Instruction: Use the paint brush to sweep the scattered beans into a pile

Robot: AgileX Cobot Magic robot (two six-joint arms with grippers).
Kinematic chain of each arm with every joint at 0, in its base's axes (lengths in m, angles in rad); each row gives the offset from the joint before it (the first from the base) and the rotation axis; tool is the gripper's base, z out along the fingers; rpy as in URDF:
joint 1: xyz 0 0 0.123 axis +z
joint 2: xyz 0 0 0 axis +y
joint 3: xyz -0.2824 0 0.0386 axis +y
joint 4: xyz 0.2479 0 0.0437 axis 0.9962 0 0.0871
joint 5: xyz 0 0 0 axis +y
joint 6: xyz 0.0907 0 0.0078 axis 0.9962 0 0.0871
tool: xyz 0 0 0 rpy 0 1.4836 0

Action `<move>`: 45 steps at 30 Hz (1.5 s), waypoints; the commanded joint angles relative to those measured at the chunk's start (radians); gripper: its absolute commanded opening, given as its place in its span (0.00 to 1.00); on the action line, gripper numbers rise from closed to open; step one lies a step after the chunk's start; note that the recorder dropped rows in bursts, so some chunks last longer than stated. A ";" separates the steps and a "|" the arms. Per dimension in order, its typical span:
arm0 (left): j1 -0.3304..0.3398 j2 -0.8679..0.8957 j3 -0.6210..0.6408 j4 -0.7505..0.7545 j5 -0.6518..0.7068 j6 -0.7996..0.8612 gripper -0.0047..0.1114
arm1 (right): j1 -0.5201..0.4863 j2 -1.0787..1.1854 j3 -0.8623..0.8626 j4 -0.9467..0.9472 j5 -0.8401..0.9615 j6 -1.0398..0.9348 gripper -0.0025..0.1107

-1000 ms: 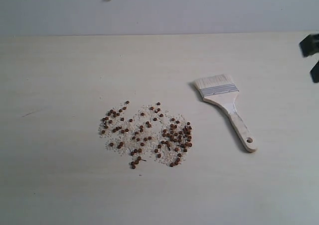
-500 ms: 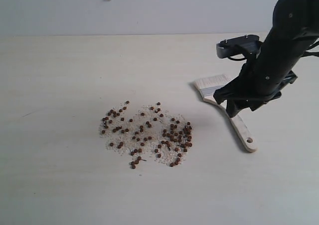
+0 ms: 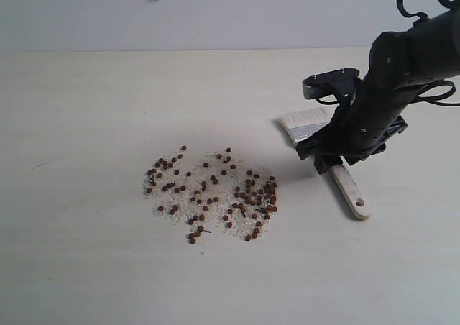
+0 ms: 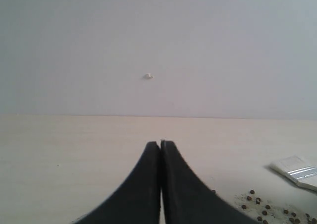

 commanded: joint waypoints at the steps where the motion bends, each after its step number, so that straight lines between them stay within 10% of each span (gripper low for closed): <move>1: -0.005 -0.006 0.003 -0.006 0.003 -0.008 0.04 | 0.001 0.027 -0.012 -0.056 -0.019 0.098 0.50; 11: -0.005 -0.006 0.003 -0.006 0.003 -0.008 0.04 | 0.001 0.031 -0.016 -0.071 0.052 0.109 0.26; 14: -0.005 -0.006 0.003 -0.006 0.003 -0.008 0.04 | 0.001 0.029 -0.046 -0.107 0.144 0.102 0.02; 31: -0.005 -0.006 0.003 -0.006 0.003 -0.008 0.04 | 0.001 -0.205 -0.200 -0.126 0.467 -0.069 0.02; 45: -0.005 -0.006 0.003 -0.006 0.003 -0.001 0.04 | 0.003 -0.220 -0.268 0.220 0.663 -0.370 0.02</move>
